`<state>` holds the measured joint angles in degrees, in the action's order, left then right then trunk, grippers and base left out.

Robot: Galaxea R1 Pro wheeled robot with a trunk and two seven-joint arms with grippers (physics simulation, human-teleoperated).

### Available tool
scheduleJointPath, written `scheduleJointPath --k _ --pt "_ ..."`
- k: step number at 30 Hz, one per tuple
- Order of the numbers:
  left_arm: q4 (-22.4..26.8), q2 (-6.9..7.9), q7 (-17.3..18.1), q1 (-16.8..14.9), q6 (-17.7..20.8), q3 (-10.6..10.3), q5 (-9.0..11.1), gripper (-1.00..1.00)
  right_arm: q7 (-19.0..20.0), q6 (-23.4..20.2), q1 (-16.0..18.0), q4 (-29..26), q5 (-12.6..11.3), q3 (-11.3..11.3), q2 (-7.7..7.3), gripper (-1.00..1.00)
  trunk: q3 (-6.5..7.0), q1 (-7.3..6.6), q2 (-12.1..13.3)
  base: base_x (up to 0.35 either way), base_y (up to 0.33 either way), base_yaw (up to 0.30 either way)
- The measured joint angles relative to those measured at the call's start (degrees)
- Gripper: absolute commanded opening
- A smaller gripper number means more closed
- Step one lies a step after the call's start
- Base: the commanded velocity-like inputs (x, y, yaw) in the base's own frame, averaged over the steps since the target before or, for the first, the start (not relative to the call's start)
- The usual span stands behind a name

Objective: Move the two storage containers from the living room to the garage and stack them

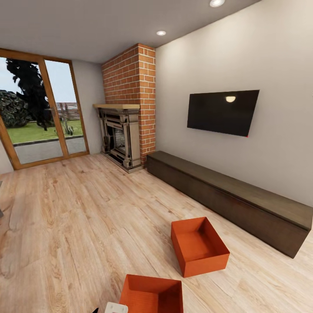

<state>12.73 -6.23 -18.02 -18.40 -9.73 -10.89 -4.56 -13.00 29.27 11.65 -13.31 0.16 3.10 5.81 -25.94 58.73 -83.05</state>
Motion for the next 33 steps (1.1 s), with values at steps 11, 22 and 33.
scheduleJointPath --k 11,22,33 --pt "0.0 0.00 -0.3 0.1 -0.4 0.0 0.1 1.00 0.1 0.1 0.0 0.0 0.0 0.0 -0.06 1.00 0.00 0.00 0.0 0.000 0.000 0.000" --pt "0.0 0.00 -0.4 0.2 -0.5 0.0 0.1 1.00 10.9 -0.2 0.0 0.0 -0.2 -0.1 0.01 1.00 0.00 0.00 0.0 0.000 0.000 0.000" --pt "0.0 0.00 -0.4 0.2 -0.5 0.0 0.1 1.00 15.3 -1.6 0.5 0.0 -0.7 -0.8 -0.02 1.00 0.00 0.00 0.0 0.000 0.000 0.000"
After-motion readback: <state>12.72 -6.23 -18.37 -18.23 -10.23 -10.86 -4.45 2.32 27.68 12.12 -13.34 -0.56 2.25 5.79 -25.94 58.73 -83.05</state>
